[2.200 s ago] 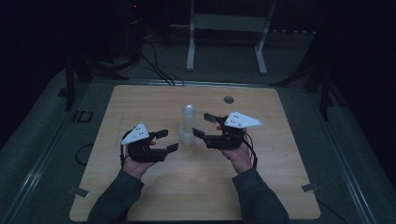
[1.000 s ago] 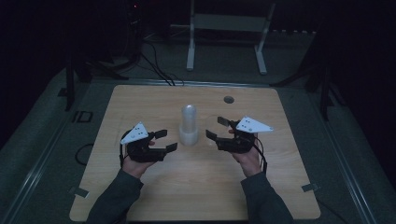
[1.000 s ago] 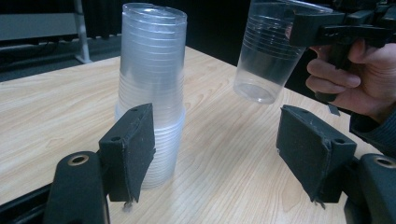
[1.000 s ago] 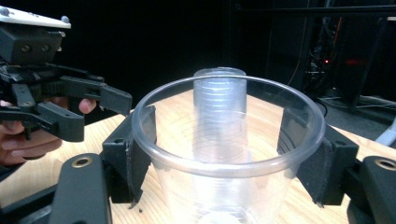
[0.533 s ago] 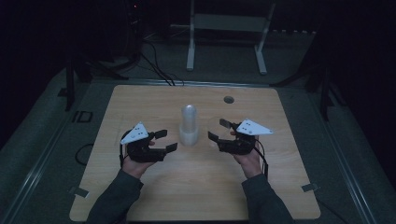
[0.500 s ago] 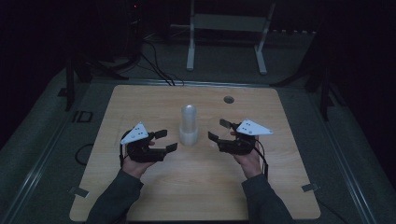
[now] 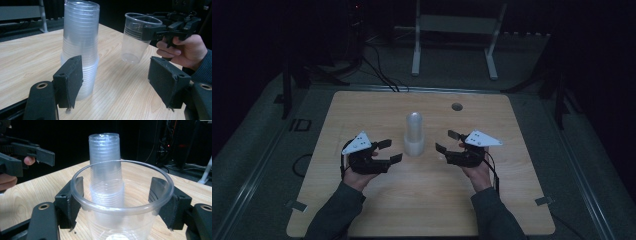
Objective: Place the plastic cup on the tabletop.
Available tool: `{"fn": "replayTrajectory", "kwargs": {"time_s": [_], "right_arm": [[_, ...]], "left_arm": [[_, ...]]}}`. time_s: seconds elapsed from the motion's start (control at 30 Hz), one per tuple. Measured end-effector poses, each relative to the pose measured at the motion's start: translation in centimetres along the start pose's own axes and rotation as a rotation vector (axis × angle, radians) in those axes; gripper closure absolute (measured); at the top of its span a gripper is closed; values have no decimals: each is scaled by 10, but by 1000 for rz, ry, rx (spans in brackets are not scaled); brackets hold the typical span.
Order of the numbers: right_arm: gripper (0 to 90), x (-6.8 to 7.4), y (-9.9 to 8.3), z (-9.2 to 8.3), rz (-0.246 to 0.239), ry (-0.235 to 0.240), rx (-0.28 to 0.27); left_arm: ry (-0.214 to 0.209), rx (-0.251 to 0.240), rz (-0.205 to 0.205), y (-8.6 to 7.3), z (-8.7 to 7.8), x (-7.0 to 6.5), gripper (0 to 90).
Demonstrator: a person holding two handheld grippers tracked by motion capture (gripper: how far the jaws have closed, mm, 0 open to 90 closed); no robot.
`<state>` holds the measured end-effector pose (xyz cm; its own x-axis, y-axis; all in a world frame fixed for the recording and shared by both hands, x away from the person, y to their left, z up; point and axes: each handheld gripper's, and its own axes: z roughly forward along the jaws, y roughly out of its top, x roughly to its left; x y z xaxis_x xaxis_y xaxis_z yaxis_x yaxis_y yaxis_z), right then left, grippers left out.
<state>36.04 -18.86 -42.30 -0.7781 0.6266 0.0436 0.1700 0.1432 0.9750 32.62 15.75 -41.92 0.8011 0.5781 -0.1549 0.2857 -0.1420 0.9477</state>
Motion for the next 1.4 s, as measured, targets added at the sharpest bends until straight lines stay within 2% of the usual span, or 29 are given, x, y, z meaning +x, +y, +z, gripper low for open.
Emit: {"fn": "replayTrajectory", "kwargs": {"time_s": [1.13, 1.4], "right_arm": [[281, -7, -25, 17, 23, -9, 34], [279, -8, -30, 21, 30, -20, 66]], "left_arm": [[-3, -2, -2, -1, 0, 0, 282], [-3, -3, -2, -1, 0, 0, 282]]}}
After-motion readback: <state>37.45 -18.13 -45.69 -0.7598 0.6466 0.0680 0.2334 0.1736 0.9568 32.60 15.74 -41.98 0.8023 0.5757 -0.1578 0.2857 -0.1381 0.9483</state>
